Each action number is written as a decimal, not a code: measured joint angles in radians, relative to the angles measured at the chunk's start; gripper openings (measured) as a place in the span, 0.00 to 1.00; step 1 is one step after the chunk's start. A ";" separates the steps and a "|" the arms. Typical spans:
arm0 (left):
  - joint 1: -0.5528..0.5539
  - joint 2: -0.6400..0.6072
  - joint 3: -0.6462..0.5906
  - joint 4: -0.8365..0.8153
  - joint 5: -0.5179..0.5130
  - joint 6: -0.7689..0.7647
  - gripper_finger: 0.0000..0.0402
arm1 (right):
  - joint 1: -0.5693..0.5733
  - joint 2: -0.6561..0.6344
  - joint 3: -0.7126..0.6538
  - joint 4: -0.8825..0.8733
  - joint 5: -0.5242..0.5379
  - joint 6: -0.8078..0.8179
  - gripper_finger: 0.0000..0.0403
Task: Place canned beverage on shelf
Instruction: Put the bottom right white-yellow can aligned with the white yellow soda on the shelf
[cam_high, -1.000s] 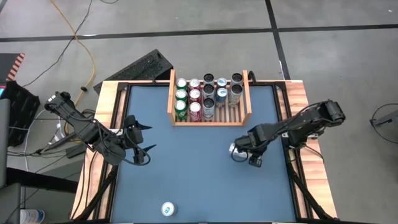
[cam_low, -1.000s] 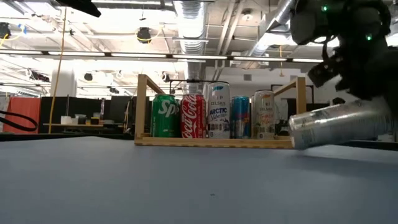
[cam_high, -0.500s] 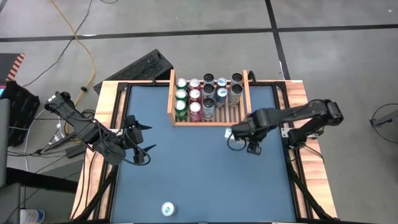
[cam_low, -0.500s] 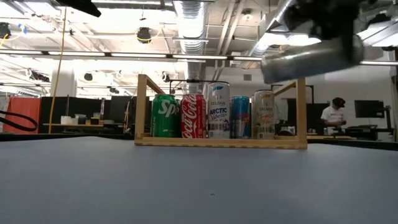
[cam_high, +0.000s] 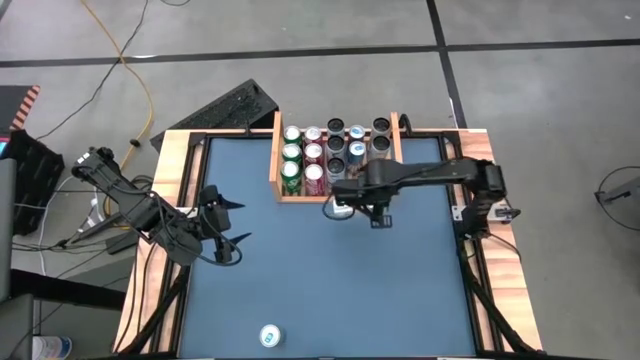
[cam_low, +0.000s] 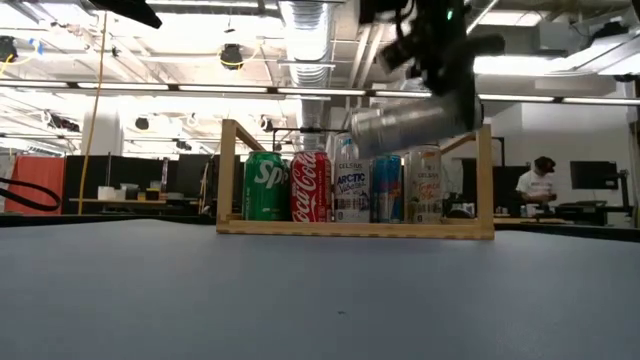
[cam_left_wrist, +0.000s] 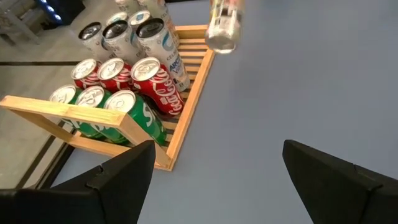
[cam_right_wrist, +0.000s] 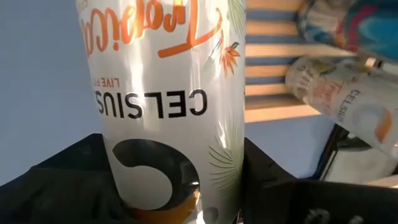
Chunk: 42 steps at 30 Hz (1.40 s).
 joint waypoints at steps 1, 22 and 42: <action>0.000 0.000 0.000 -0.001 0.003 0.000 0.85 | -0.004 0.013 -0.011 0.002 0.002 -0.007 0.09; 0.000 0.000 0.000 -0.001 -0.005 -0.001 0.85 | 0.183 0.109 -0.046 0.004 0.609 -0.486 0.10; 0.000 0.000 0.000 0.002 -0.066 -0.015 0.85 | 0.331 0.121 -0.341 0.170 1.093 -0.882 0.12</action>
